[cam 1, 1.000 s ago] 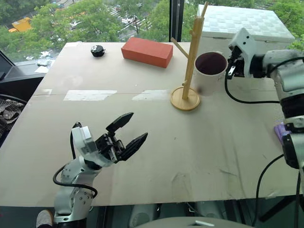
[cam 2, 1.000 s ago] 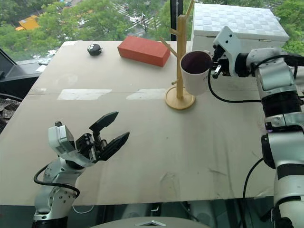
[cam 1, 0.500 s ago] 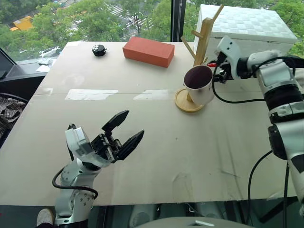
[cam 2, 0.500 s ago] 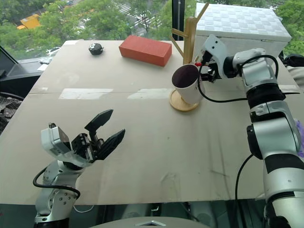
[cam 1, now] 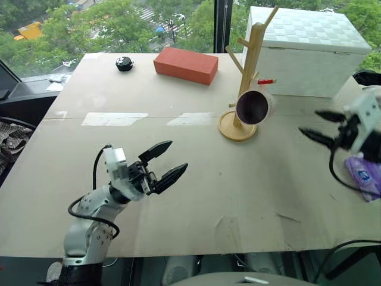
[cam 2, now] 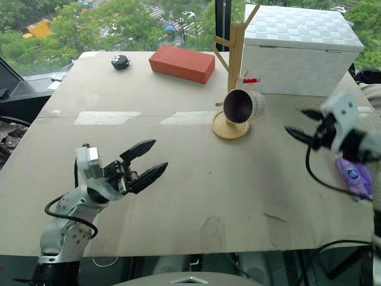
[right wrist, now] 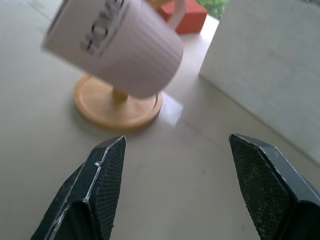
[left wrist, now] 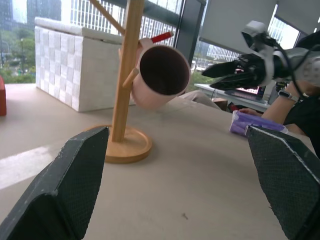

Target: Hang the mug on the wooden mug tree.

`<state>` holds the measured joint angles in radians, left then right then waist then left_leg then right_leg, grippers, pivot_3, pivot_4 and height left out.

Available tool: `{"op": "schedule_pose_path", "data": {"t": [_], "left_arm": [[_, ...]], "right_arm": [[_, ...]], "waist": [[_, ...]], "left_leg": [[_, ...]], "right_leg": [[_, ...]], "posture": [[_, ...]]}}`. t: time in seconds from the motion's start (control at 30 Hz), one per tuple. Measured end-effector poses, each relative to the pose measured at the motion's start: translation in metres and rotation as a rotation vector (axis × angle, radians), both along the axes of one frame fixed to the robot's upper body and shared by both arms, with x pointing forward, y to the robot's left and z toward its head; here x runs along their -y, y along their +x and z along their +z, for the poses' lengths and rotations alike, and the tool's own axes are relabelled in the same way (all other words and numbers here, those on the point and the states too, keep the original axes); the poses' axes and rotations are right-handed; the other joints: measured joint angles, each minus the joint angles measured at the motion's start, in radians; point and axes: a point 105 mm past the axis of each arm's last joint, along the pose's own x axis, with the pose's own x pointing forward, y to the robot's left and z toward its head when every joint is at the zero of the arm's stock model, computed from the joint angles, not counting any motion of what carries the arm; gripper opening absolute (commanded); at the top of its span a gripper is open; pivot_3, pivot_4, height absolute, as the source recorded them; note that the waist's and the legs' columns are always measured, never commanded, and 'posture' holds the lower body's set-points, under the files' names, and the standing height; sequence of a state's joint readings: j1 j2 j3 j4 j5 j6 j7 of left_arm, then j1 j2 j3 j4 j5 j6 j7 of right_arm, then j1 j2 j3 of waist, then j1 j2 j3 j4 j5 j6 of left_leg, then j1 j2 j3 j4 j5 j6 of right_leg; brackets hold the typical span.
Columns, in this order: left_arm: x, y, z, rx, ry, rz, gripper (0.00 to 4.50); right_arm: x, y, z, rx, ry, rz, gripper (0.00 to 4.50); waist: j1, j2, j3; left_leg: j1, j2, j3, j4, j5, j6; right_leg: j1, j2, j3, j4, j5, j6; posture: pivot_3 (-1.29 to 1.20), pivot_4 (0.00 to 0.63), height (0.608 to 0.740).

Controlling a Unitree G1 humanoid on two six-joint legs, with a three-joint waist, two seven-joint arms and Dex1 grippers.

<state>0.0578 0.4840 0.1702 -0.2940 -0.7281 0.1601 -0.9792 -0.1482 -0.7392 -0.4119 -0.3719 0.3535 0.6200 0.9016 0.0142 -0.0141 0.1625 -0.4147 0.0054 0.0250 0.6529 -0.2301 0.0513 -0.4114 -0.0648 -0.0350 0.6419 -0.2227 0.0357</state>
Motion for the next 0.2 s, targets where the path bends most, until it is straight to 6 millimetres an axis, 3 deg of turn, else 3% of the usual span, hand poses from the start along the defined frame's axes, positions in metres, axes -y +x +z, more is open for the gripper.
{"op": "schedule_pose_path", "data": {"t": [0.13,0.2], "left_arm": [[-0.009,0.0,-0.013,-0.084,0.093,0.011,4.5],[-0.012,0.001,-0.018,-0.108,0.119,0.016,4.5]], "right_arm": [[0.005,-0.044,-0.044,-0.101,0.041,-0.087,3.3],[0.004,-0.049,-0.051,-0.114,0.065,-0.11,3.3]], "waist": [[-0.001,-0.001,-0.001],[-0.009,-0.001,-0.001]], "left_leg": [[0.001,0.0,0.001,0.0,0.0,0.0],[0.003,0.0,0.003,0.0,0.0,0.0]], "right_leg": [[0.0,0.0,0.002,0.0,-0.004,-0.001],[0.0,-0.002,0.003,0.0,-0.004,0.0]], "posture": [[0.0,0.15,0.74],[0.0,0.15,0.74]]}}
